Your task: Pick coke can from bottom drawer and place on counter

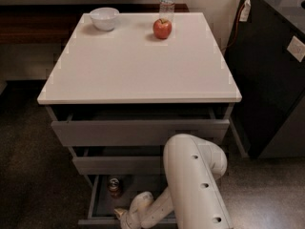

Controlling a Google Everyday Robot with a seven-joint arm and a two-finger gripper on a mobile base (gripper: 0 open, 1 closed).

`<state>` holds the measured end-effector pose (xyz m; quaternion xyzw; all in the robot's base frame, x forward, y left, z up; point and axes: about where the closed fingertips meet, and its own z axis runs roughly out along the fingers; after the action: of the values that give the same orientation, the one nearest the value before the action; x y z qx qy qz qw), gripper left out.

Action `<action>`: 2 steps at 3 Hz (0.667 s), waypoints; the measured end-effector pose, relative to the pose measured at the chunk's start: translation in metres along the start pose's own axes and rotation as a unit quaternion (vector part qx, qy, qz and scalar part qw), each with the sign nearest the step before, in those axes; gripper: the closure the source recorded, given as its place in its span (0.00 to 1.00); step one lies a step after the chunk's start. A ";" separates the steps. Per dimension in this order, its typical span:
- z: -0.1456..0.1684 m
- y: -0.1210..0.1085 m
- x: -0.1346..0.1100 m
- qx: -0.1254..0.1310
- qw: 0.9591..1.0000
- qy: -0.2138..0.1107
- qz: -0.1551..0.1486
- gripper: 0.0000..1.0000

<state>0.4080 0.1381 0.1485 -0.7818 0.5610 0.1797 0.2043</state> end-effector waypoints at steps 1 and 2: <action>0.002 0.013 -0.009 -0.002 1.000 -0.009 -0.006 0.00; -0.002 0.016 -0.014 0.004 1.000 -0.012 -0.011 0.00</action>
Offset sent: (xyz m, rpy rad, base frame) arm -0.0242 0.0066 0.0074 0.0316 -0.0091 0.0214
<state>0.3889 0.1444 0.1554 -0.7848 0.5506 0.1852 0.2160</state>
